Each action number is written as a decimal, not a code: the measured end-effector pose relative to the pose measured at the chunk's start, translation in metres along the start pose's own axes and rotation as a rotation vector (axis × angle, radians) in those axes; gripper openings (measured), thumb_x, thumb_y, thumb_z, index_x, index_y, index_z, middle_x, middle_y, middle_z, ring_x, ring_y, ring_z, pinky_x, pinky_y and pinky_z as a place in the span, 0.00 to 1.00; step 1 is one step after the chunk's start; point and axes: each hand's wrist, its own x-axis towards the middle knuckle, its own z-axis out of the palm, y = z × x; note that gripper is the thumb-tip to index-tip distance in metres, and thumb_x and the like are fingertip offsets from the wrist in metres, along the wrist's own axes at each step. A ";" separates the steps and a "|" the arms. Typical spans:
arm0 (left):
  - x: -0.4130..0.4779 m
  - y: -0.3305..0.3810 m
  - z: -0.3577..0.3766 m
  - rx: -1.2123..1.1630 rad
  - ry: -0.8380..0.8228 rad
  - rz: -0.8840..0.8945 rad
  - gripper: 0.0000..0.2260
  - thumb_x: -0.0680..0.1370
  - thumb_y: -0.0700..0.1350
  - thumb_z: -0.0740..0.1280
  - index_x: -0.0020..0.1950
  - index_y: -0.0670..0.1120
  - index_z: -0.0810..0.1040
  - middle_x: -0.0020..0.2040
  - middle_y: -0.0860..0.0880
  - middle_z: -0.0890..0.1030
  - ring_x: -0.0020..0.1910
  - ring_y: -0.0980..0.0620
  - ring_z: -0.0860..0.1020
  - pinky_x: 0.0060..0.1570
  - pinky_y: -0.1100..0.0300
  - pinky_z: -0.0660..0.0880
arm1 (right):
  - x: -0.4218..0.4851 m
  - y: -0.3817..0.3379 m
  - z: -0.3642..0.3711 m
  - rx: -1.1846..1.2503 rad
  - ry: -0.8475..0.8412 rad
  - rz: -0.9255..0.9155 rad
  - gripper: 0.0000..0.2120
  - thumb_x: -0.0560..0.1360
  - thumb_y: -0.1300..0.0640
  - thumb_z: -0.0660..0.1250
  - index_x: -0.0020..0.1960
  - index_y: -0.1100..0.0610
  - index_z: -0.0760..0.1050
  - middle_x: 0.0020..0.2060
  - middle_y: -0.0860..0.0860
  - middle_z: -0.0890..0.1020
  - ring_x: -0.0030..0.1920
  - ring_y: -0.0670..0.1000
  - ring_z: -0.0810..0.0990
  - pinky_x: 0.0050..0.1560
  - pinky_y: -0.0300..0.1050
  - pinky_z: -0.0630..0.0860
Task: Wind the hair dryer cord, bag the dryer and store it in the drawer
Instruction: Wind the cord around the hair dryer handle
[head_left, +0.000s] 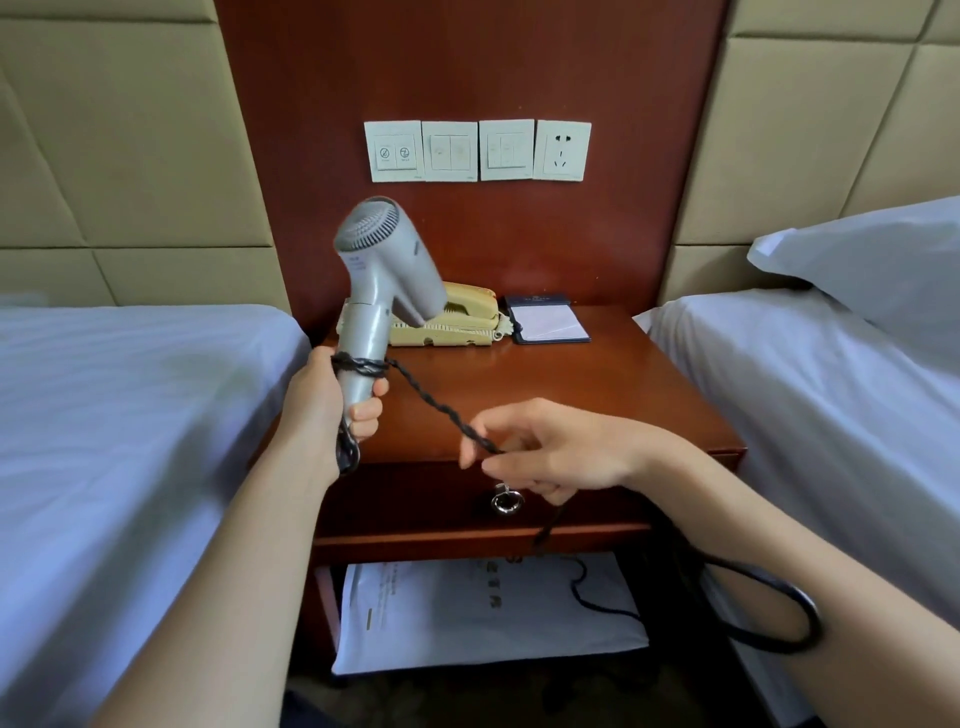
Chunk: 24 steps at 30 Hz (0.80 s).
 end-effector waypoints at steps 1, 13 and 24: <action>0.000 0.000 -0.001 -0.011 0.042 -0.003 0.15 0.79 0.46 0.49 0.42 0.41 0.70 0.25 0.46 0.71 0.14 0.55 0.60 0.17 0.72 0.56 | 0.001 -0.006 0.002 -0.102 0.001 0.016 0.08 0.79 0.61 0.59 0.57 0.55 0.72 0.27 0.49 0.67 0.23 0.42 0.63 0.24 0.34 0.65; -0.007 0.000 -0.001 0.535 0.259 0.270 0.13 0.80 0.52 0.55 0.40 0.48 0.73 0.29 0.43 0.75 0.14 0.56 0.64 0.18 0.69 0.58 | 0.002 -0.034 -0.009 -0.727 0.473 -0.247 0.08 0.79 0.58 0.59 0.45 0.58 0.75 0.31 0.47 0.74 0.31 0.47 0.71 0.34 0.39 0.66; -0.040 -0.027 0.025 1.068 -0.229 0.158 0.19 0.82 0.54 0.50 0.51 0.47 0.77 0.24 0.45 0.75 0.15 0.54 0.65 0.18 0.69 0.59 | 0.008 -0.034 -0.016 -0.908 0.715 -0.491 0.15 0.77 0.51 0.56 0.47 0.59 0.77 0.33 0.55 0.80 0.32 0.58 0.77 0.33 0.54 0.74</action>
